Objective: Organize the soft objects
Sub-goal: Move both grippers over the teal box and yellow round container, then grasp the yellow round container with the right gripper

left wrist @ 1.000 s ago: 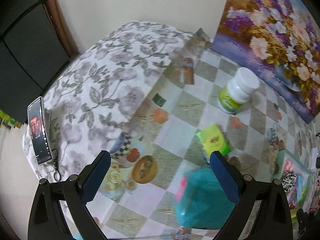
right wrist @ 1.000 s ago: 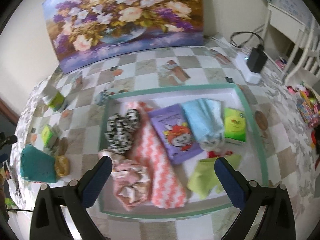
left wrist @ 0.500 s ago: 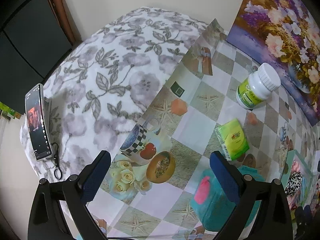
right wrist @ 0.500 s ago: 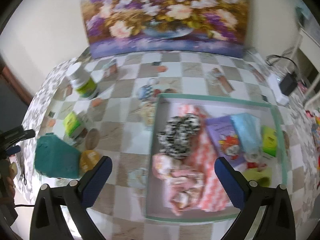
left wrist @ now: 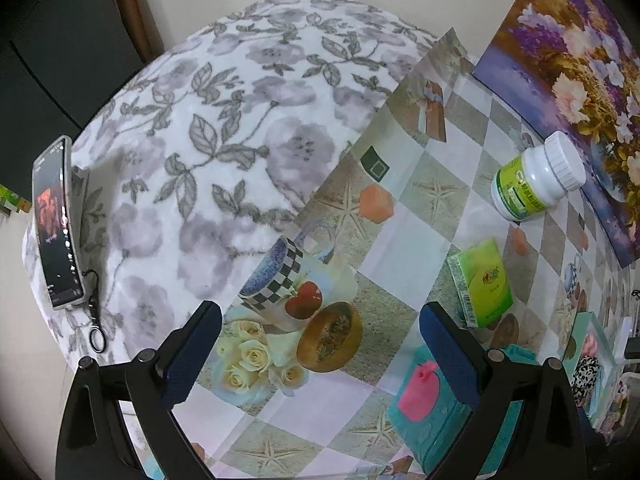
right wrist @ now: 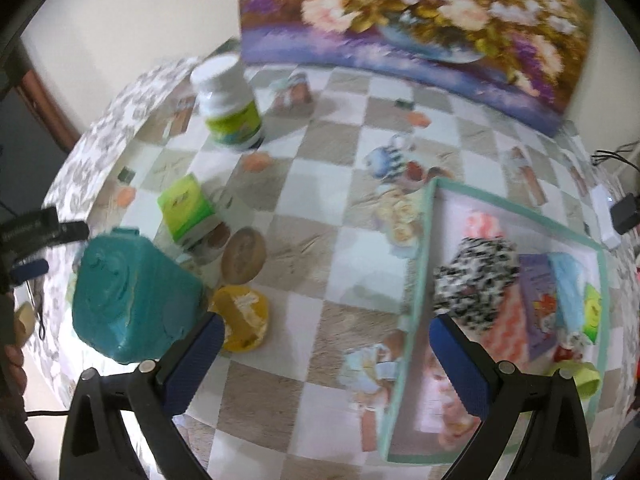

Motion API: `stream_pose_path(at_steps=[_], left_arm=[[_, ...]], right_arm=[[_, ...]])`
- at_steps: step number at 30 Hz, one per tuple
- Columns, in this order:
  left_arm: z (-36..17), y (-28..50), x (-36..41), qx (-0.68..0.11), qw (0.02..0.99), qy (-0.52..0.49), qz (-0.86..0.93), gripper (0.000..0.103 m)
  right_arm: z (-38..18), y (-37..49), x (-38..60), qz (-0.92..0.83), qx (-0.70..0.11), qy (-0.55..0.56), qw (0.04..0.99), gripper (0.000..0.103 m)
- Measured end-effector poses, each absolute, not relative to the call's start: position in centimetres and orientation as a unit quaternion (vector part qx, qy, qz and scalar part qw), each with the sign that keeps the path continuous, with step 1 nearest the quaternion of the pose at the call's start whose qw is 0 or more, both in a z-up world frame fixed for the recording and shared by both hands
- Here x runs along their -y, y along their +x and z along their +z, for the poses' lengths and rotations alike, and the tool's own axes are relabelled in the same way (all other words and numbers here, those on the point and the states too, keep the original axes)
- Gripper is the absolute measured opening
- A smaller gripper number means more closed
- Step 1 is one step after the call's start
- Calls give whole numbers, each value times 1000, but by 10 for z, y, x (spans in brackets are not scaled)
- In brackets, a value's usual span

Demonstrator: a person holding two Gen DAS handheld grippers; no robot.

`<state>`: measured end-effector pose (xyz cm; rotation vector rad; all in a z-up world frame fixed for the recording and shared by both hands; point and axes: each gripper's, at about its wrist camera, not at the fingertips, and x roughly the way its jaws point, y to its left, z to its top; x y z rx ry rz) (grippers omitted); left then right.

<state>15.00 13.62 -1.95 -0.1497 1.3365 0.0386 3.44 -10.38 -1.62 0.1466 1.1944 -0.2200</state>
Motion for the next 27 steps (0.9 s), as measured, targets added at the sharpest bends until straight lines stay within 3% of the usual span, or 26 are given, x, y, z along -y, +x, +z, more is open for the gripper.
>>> stream_pose_path(at_steps=[17,27], left_arm=[[-34,154,-128,-634,771,-59,14,99],[-36,156,-117,-634,772,-44,10,99]], right_arm=[[-56,41,63,-39,-575,-25,817,103],[-63,45,52,-19,-572,-50,818,89]])
